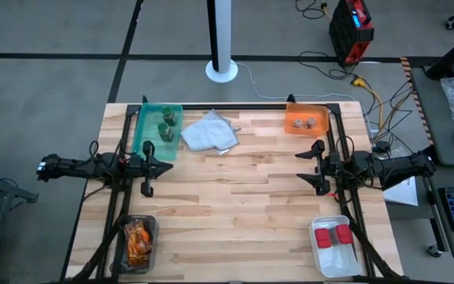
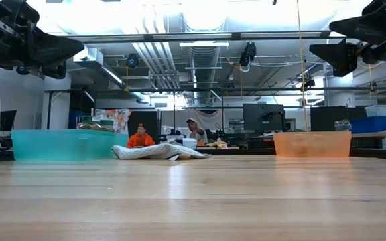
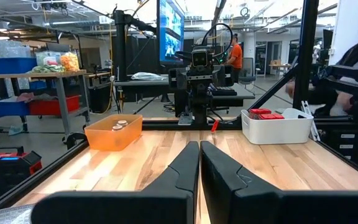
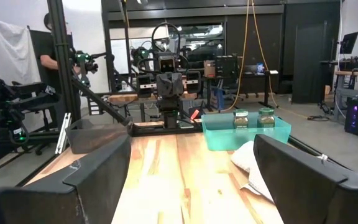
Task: Sort spices by type
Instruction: Return to Home Position
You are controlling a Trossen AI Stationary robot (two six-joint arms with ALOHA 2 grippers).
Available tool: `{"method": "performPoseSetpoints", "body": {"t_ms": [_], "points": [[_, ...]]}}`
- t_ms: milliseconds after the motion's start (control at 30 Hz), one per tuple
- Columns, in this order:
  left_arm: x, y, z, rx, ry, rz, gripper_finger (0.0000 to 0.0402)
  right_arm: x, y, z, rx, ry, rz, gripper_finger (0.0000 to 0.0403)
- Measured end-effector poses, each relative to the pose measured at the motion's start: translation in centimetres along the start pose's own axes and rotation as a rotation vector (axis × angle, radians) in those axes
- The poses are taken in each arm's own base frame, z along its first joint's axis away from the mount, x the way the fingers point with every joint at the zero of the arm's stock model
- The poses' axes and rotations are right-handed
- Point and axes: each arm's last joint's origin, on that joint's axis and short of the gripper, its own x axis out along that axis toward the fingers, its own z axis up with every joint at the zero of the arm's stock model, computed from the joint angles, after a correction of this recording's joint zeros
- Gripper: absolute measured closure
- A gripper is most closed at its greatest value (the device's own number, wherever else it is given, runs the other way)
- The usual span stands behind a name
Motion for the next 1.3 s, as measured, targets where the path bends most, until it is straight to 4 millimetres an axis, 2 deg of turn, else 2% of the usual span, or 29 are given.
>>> {"method": "performPoseSetpoints", "body": {"t_ms": [800, 1300], "points": [[0.0, 0.0, 0.0, 0.0, 0.0, 0.0, 0.0402, 0.0, 0.0, 0.0, 0.0, 0.0, 0.0, 0.0103], [0.0, 0.0, 0.0, 0.0, 0.0, 0.0, 0.0402, 0.0, 0.0, 0.0, 0.0, 0.0, 0.0, 0.0071]]}}
